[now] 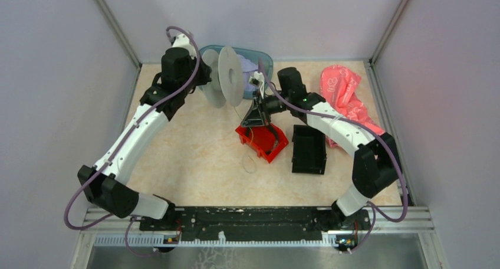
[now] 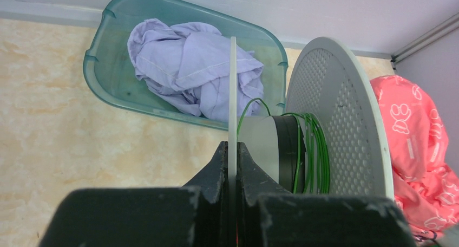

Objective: Wrap the cables
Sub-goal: Wrap the cable around the cable reel.

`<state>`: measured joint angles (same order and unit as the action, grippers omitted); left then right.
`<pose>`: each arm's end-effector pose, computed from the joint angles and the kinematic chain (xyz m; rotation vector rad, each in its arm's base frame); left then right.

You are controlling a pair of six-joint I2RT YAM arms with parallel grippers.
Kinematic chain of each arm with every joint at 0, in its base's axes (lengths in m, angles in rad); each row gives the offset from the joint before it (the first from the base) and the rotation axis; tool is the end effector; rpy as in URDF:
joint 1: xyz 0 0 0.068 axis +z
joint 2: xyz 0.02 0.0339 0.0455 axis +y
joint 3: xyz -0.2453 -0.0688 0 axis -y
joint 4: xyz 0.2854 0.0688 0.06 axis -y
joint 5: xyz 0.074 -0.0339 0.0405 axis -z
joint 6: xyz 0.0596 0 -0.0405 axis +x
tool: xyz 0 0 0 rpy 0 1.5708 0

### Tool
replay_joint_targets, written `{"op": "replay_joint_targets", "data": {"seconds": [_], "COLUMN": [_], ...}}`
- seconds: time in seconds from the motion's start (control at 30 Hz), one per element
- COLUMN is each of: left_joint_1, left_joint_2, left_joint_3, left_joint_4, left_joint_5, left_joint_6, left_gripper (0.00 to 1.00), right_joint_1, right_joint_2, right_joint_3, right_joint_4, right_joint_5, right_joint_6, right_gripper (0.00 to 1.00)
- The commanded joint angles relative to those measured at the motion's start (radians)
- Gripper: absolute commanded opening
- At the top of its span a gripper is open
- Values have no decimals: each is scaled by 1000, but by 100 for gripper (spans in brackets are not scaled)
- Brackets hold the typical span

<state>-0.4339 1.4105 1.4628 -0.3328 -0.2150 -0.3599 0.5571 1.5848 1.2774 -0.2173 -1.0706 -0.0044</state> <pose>0.3590 -0.1523 0.3939 -0.0819 1.8577 -0.3547 0.3139 0.2571 0.2782 -1.2023 1.7192 1.4449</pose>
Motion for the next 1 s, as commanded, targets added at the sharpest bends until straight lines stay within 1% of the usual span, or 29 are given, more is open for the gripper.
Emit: {"op": "replay_joint_targets", "data": {"seconds": [0.0, 0.17, 0.33, 0.63, 0.77, 0.97], "left_joint_1": [-37, -91, -137, -184, -194, -209], "left_joint_2": [-22, -23, -27, -46, -51, -53], "left_joint_3": [-29, -66, -91, -142, -151, -171], "left_joint_4": [147, 203, 245, 293, 300, 308], "left_joint_5": [-118, -201, -216, -189, -171, -129], "left_joint_6": [87, 178, 263, 346, 363, 390], "left_gripper": [0, 0, 0, 0, 0, 0], "right_joint_1": [21, 21, 20, 15, 0, -38], "right_joint_2": [-29, -41, -32, -3, 2, 11], "right_joint_3": [96, 166, 279, 418, 437, 483], "right_joint_4": [-15, -34, -111, -178, -160, -162], "right_joint_5": [-54, -24, 78, 201, 210, 225], "right_joint_6": [16, 50, 56, 82, 124, 144], "right_gripper": [3, 0, 0, 0, 0, 0]}}
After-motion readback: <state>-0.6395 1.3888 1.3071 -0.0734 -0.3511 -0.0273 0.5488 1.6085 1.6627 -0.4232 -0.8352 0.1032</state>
